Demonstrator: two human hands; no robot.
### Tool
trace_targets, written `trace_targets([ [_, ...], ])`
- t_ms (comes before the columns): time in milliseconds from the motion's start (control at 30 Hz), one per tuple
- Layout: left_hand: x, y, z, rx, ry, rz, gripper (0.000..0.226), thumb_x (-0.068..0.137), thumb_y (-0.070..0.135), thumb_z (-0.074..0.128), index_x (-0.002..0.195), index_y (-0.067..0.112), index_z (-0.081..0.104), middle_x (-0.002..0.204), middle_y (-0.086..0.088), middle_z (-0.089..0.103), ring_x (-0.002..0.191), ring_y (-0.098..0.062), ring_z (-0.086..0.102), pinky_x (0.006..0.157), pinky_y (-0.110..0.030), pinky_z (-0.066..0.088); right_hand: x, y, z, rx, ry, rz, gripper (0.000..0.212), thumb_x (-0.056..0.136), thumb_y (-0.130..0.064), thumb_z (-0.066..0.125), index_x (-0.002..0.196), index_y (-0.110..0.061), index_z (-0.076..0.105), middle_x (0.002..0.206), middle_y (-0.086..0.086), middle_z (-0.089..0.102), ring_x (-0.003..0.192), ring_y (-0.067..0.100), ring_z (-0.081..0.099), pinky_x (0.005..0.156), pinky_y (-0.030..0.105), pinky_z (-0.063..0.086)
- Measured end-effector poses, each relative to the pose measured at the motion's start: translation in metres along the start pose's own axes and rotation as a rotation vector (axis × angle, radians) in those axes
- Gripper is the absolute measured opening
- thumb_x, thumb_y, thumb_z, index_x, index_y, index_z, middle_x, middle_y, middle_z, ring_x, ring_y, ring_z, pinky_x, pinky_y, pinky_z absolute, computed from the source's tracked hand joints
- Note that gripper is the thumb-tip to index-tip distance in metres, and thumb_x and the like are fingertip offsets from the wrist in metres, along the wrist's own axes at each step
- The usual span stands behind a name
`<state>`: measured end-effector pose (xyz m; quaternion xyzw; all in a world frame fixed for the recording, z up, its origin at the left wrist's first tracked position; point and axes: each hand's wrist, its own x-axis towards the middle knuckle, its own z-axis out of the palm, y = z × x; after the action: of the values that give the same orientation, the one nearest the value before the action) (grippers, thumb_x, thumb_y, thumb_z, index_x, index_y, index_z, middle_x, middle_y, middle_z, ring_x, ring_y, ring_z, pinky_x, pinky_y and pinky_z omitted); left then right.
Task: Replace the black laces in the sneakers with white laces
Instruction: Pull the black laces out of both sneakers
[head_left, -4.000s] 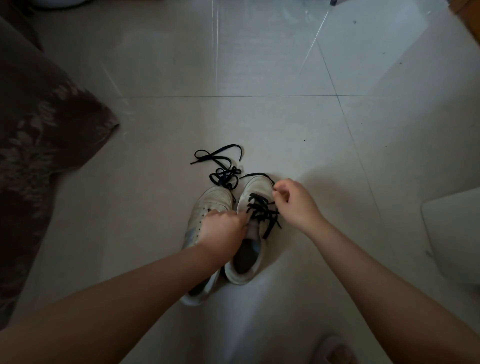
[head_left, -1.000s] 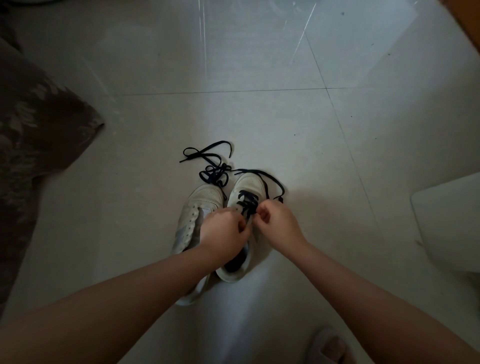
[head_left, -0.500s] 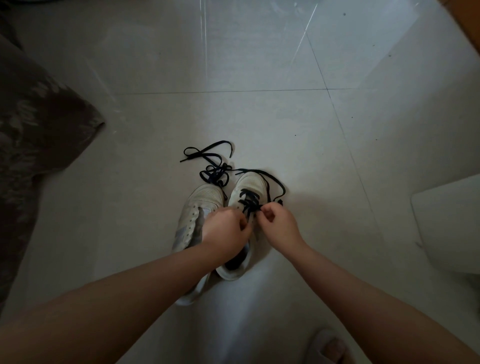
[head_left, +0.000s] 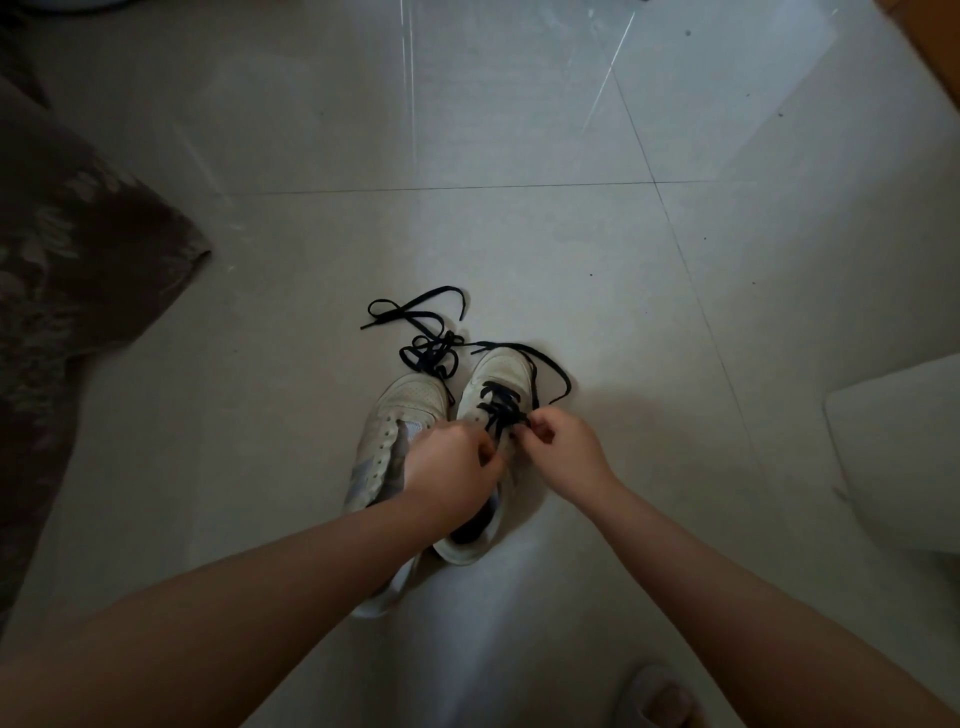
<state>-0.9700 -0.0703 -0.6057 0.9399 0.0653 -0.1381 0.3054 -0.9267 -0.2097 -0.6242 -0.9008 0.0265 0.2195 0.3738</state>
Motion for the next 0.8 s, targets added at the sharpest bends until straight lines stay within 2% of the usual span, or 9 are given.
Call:
trace_targets([
  [67, 0.0, -0.001, 0.001, 0.059, 0.008, 0.01, 0.026, 0.09, 0.034, 0.052, 0.074, 0.018, 0.066, 0.08, 0.002, 0.064, 0.081, -0.015, 0.057, 0.085, -0.031, 0.041, 0.002, -0.004, -0.007, -0.114, -0.002, -0.084, 0.008, 0.09, -0.019, 0.059, 0.084, -0.014, 0.06, 0.07, -0.003, 0.058, 0.067, 0.016, 0.055, 0.06, 0.026, 0.038],
  [133, 0.001, -0.001, 0.001, 0.113, 0.017, 0.009, 0.03, 0.091, 0.038, 0.048, 0.073, 0.02, 0.064, 0.08, 0.004, 0.063, 0.082, -0.014, 0.055, 0.088, -0.032, 0.032, 0.007, -0.005, -0.023, -0.399, 0.113, -0.24, 0.007, 0.09, -0.017, 0.057, 0.089, -0.012, 0.062, 0.083, 0.005, 0.064, 0.079, 0.027, 0.059, 0.066, 0.032, 0.042],
  [200, 0.001, -0.001, 0.001, 0.12, 0.019, -0.006, 0.034, 0.092, 0.041, 0.046, 0.07, 0.019, 0.062, 0.077, 0.003, 0.062, 0.081, -0.015, 0.055, 0.087, -0.032, 0.03, 0.01, -0.004, -0.038, -0.529, 0.241, -0.349, 0.009, 0.09, -0.017, 0.058, 0.088, -0.009, 0.06, 0.086, 0.008, 0.063, 0.079, 0.031, 0.058, 0.063, 0.033, 0.036],
  [267, 0.002, -0.001, 0.002, 0.123, 0.02, -0.013, 0.034, 0.092, 0.04, 0.047, 0.07, 0.02, 0.061, 0.076, 0.003, 0.062, 0.081, -0.015, 0.055, 0.087, -0.032, 0.03, 0.006, 0.002, -0.034, -0.467, 0.24, -0.254, 0.015, 0.093, -0.022, 0.055, 0.085, -0.009, 0.058, 0.08, 0.005, 0.059, 0.076, 0.028, 0.055, 0.061, 0.032, 0.033],
  [400, 0.002, 0.0, 0.001, 0.125, 0.004, -0.01, 0.03, 0.091, 0.039, 0.047, 0.075, 0.02, 0.063, 0.078, 0.003, 0.063, 0.082, -0.015, 0.055, 0.089, -0.032, 0.032, -0.001, 0.012, -0.007, -0.118, -0.012, 0.024, 0.03, 0.092, -0.037, 0.057, 0.084, -0.009, 0.063, 0.076, 0.003, 0.064, 0.074, 0.022, 0.061, 0.066, 0.033, 0.047],
  [500, 0.003, 0.001, 0.0, 0.124, -0.006, -0.019, 0.032, 0.092, 0.04, 0.045, 0.074, 0.02, 0.063, 0.077, 0.003, 0.063, 0.081, -0.015, 0.056, 0.087, -0.032, 0.032, 0.002, 0.006, 0.002, 0.045, -0.014, 0.096, 0.026, 0.087, -0.036, 0.066, 0.089, -0.011, 0.062, 0.079, -0.001, 0.064, 0.074, 0.013, 0.059, 0.063, 0.021, 0.045],
  [600, 0.003, 0.001, 0.0, 0.129, -0.014, -0.023, 0.031, 0.091, 0.039, 0.045, 0.071, 0.021, 0.06, 0.077, 0.002, 0.063, 0.081, -0.016, 0.056, 0.086, -0.033, 0.033, 0.003, -0.002, 0.012, 0.305, -0.009, 0.29, 0.031, 0.082, -0.038, 0.071, 0.088, -0.008, 0.065, 0.08, 0.004, 0.067, 0.078, 0.018, 0.062, 0.066, 0.027, 0.045],
  [667, 0.003, 0.002, 0.0, 0.127, -0.013, -0.021, 0.033, 0.092, 0.04, 0.044, 0.067, 0.021, 0.058, 0.075, 0.002, 0.063, 0.079, -0.016, 0.056, 0.086, -0.033, 0.033, 0.003, -0.007, 0.017, 0.322, -0.017, 0.303, 0.025, 0.083, -0.034, 0.071, 0.081, -0.01, 0.062, 0.075, 0.004, 0.064, 0.073, 0.018, 0.06, 0.066, 0.028, 0.045],
  [800, 0.003, 0.001, 0.0, 0.127, -0.015, -0.025, 0.035, 0.092, 0.041, 0.044, 0.07, 0.02, 0.061, 0.076, 0.003, 0.063, 0.08, -0.016, 0.057, 0.088, -0.033, 0.034, 0.003, -0.01, 0.014, 0.248, -0.014, 0.181, 0.016, 0.089, -0.021, 0.064, 0.075, -0.016, 0.058, 0.07, -0.001, 0.06, 0.068, 0.016, 0.058, 0.067, 0.03, 0.047],
])
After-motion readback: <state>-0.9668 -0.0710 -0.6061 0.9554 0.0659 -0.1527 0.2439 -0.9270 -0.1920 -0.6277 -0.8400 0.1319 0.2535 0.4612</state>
